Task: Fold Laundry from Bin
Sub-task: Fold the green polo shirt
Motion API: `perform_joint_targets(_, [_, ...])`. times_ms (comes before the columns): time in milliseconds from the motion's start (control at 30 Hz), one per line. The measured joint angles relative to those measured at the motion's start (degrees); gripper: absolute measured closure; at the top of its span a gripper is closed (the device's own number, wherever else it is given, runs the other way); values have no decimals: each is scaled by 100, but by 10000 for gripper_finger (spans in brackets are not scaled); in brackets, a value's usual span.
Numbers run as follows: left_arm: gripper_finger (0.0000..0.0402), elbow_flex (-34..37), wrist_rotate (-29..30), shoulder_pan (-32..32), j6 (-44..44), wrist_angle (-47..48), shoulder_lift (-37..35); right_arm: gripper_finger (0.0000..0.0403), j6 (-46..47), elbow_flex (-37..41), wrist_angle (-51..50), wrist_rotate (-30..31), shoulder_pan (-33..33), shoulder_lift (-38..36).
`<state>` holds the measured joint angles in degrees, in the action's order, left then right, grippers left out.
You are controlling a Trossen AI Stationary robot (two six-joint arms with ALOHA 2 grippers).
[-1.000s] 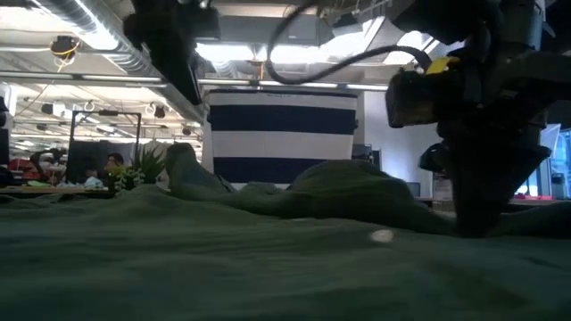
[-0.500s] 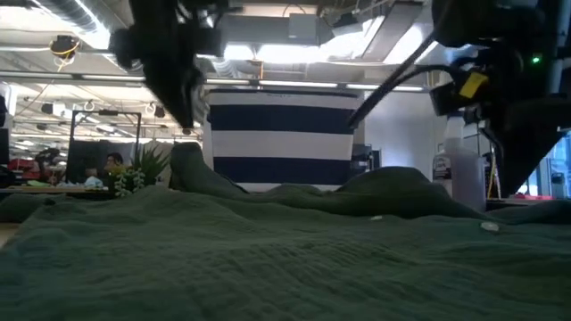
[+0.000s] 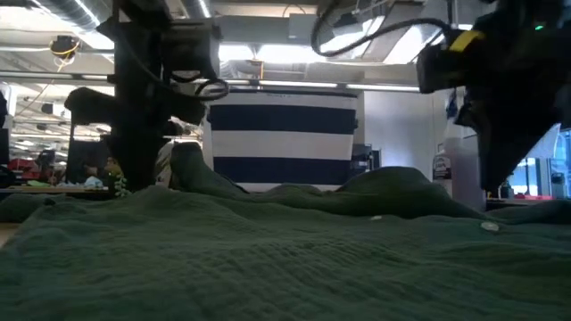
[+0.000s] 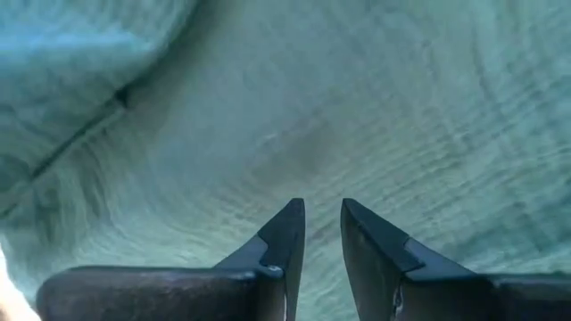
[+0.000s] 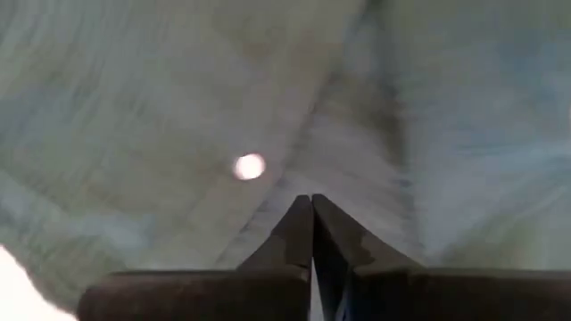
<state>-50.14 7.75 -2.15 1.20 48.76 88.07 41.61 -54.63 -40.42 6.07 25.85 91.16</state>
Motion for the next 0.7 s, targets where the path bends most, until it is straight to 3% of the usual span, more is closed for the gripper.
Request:
perform_joint_targets(333, [330, 305, -342, -4, 668, -206, -2, 403, 785, 1, -821, -377, 342, 503])
perform_joint_targets(700, [330, 316, -1452, 405, 1046, -729, -2, 402, 1072, 2, -2035, -59, -117, 629])
